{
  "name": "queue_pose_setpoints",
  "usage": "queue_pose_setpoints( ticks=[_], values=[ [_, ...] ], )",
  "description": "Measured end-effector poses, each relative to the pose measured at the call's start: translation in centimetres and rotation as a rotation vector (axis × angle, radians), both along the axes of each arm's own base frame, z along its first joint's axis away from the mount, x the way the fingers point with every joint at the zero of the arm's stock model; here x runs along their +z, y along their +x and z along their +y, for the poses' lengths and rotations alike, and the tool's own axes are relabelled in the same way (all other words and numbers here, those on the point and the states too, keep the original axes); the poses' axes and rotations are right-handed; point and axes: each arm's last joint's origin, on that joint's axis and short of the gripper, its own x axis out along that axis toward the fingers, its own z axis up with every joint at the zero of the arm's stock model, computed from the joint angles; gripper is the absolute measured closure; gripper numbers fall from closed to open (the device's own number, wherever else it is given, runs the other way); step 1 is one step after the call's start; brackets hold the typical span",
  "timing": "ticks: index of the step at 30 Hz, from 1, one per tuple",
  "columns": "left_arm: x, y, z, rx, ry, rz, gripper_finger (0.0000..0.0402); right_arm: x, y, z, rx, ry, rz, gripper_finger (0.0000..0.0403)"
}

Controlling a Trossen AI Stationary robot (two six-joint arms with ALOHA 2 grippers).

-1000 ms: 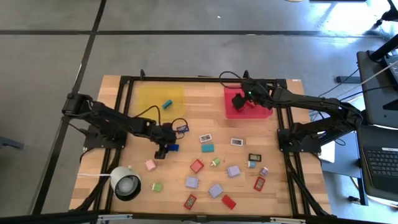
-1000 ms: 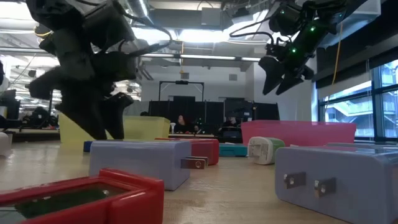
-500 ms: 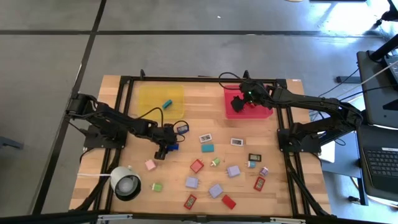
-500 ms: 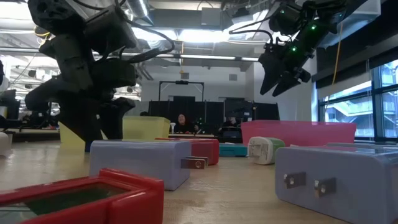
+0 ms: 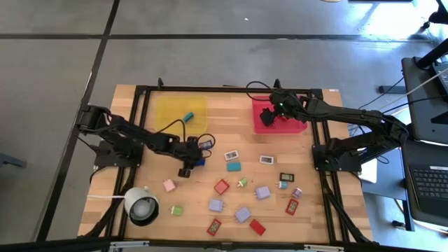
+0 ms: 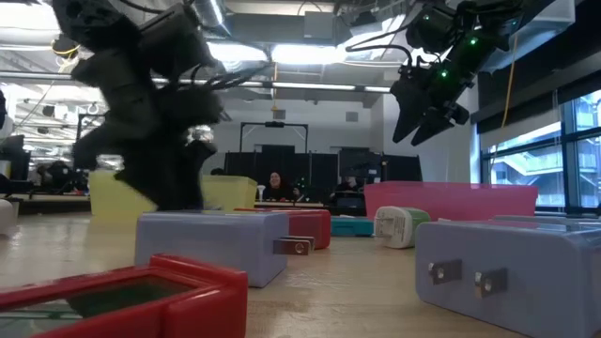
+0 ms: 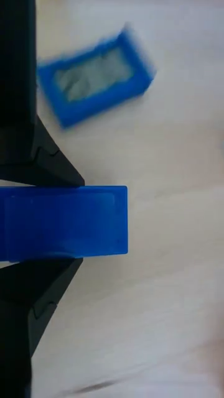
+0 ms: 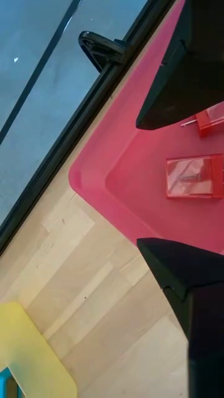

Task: Pick & Place Office items
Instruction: Put the bottom blue digital clock into the yellow bin

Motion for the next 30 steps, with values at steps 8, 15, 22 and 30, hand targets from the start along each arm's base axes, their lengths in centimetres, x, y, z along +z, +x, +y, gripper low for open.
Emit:
queue_pose_setpoints(
  ticks=[8, 15, 22, 30],
  values=[
    [3.7, 2.9, 0.1, 0.002, 0.15, -0.141, 0.0247, 0.0, 0.0, 0.0, 0.0, 0.0, 0.0, 0.0101],
    [8.2, 5.0, 1.8, 0.42, 0.444, -0.303, 0.0246, 0.0, 0.0, 0.0, 0.0, -0.001, -0.001, 0.0101],
    [10.3, 5.4, 4.7, 0.765, 0.52, -0.405, 0.0244, 0.0, 0.0, 0.0, 0.0, -0.001, -0.002, 0.0101],
    [9.8, 4.2, 10.1, 0.944, 0.41, -0.364, 0.0244, 0.0, 0.0, 0.0, 0.0, -0.001, -0.002, 0.0101]
  ],
)
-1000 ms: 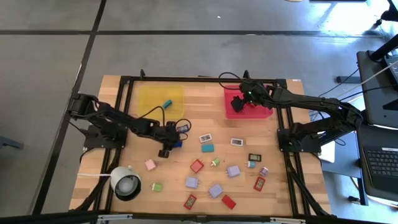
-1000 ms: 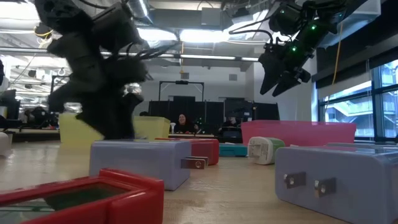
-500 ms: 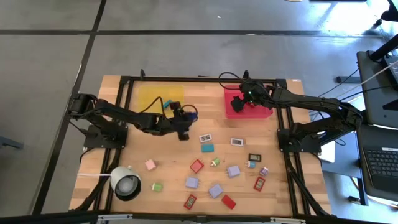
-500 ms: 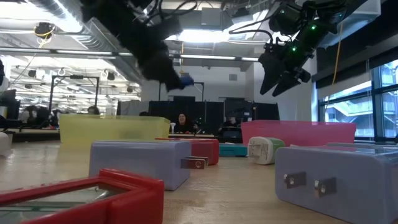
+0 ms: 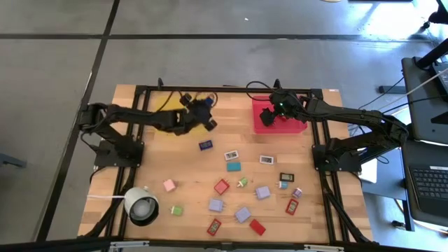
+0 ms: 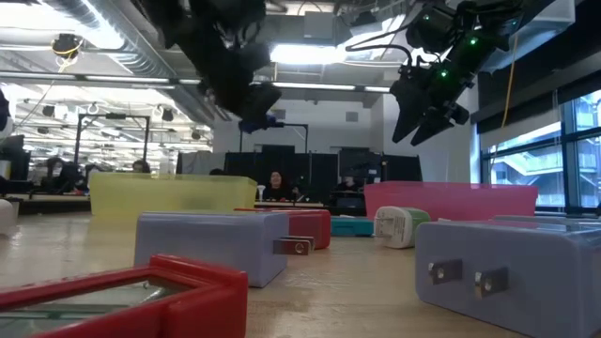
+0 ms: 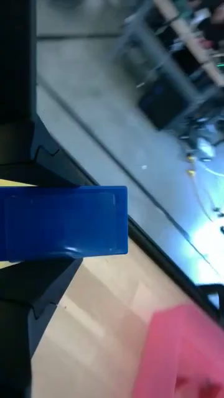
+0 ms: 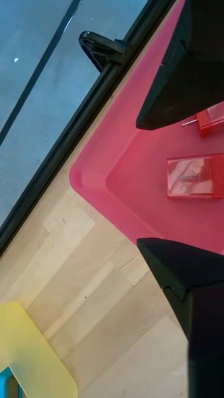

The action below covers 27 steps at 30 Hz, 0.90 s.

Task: Pick & Place Office items
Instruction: Put the bottom blue digital clock into the yellow bin

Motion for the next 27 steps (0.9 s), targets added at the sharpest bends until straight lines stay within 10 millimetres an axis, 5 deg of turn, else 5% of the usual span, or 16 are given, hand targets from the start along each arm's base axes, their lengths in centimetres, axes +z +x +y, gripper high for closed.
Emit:
queue_pose_setpoints(
  ticks=[11, 27],
  values=[
    [-1.4, -3.7, 6.8, 0.17, -0.304, -0.053, 0.0244, 0.0, 0.0, 0.0, 0.0, 0.0, 0.0, 0.0101],
    [-3.6, -7.3, 6.7, 0.273, -0.518, 0.228, 0.0242, 0.0, 0.0, 0.0, 0.0, 0.0, 0.0, 0.0101]
  ],
)
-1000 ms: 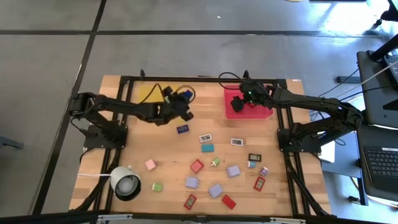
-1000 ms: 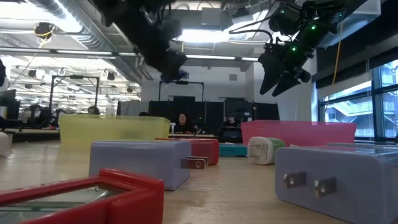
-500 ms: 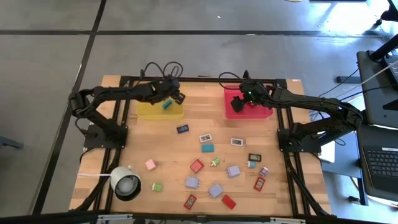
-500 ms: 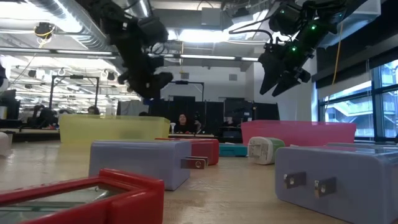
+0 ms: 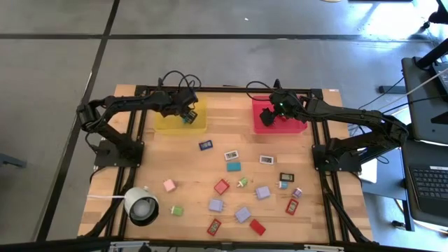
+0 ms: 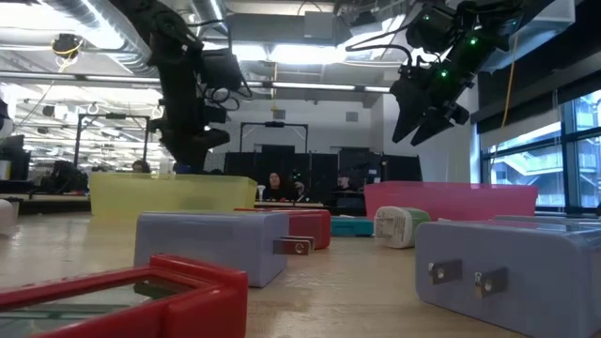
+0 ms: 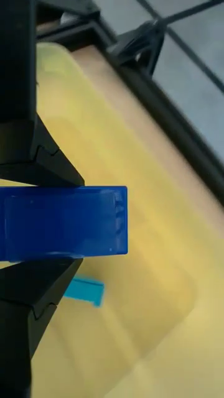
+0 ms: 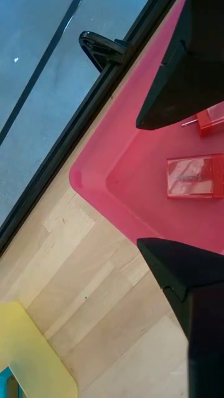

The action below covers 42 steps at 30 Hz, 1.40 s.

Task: Pick & Place Office items
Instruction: Put the bottom blue digital clock into the yellow bin

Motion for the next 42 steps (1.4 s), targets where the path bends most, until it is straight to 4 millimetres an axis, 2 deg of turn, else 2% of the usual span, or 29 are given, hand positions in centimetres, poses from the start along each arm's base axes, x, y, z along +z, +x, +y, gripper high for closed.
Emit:
queue_pose_setpoints(
  ticks=[5, 12, 37, 42],
  values=[
    [-1.3, -0.8, -0.3, 0.005, -0.046, 0.025, 0.0242, 0.0, 0.0, 0.0, 0.0, 0.0, 0.0, 0.0101],
    [-2.4, -1.8, 0.4, 0.044, -0.062, 0.002, 0.0242, 0.0, 0.0, 0.0, 0.0, 0.0, 0.0, 0.0101],
    [-2.4, -2.3, 1.0, 0.067, -0.045, 0.017, 0.023, 0.0, 0.0, 0.0, 0.0, 0.0, 0.0, 0.0101],
    [-2.4, -2.3, 1.0, 0.065, -0.05, 0.013, 0.0216, 0.0, 0.0, 0.0, 0.0, 0.0, 0.0, 0.0101]
  ],
)
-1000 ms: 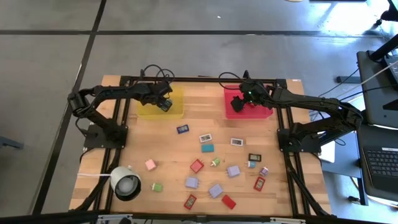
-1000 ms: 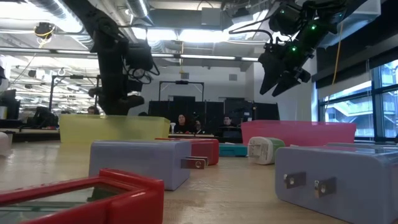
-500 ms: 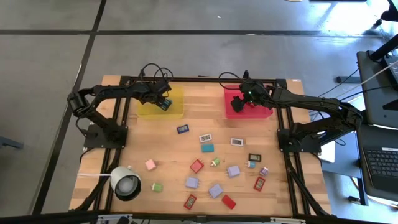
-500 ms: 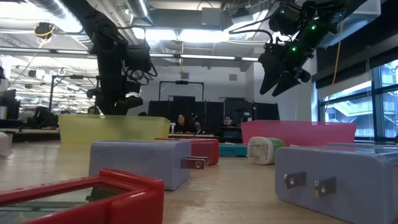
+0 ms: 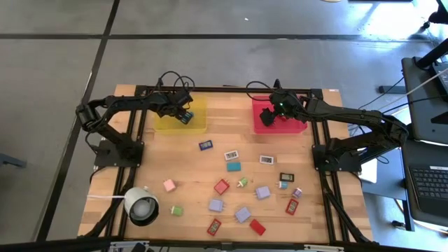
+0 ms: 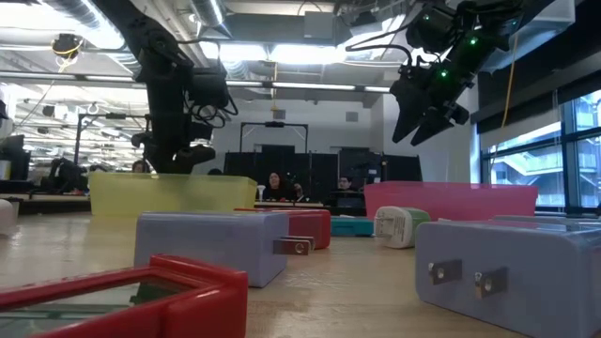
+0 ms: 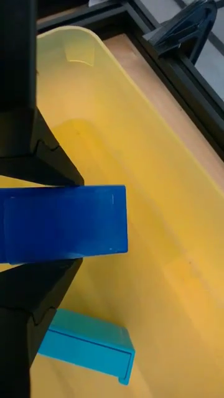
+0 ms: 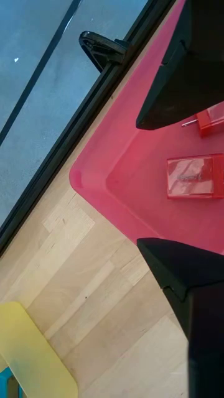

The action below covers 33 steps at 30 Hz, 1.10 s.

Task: Pick & Place Office items
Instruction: Put the bottom blue digital clock into the yellow bin, then put the blue digital clock into the yellow bin

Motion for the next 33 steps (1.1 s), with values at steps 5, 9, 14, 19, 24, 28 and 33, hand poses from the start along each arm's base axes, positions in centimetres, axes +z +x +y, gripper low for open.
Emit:
queue_pose_setpoints(
  ticks=[5, 9, 14, 19, 24, 28, 33],
  values=[
    [0.0, 0.0, 0.0, -0.001, -0.004, -0.002, 0.0195, 0.0, 0.0, 0.0, 0.0, 0.0, 0.0, 0.0101],
    [0.0, 0.0, 0.0, -0.001, 0.002, 0.003, 0.0183, 0.0, 0.0, 0.0, 0.0, 0.0, 0.0, 0.0101],
    [0.6, 0.5, 0.1, -0.063, -0.058, -0.033, 0.018, 0.0, 0.0, 0.0, 0.0, 0.0, 0.0, 0.0101],
    [2.2, 1.8, 0.2, -0.131, -0.11, -0.143, 0.0185, 0.0, 0.0, 0.0, 0.0, 0.0, 0.0, 0.0101],
    [3.7, 3.4, -0.4, -0.217, -0.158, -0.244, 0.0185, 0.0, 0.0, 0.0, 0.0, 0.0, 0.0, 0.0101],
    [4.2, 4.7, -1.9, -0.35, -0.175, -0.266, 0.0188, 0.0, 0.0, 0.0, 0.0, 0.0, 0.0, 0.0101],
    [4.2, 6.3, -4.9, -0.531, -0.188, -0.24, 0.0189, 0.0, 0.0, 0.0, 0.0, 0.0, 0.0, 0.0101]
  ],
)
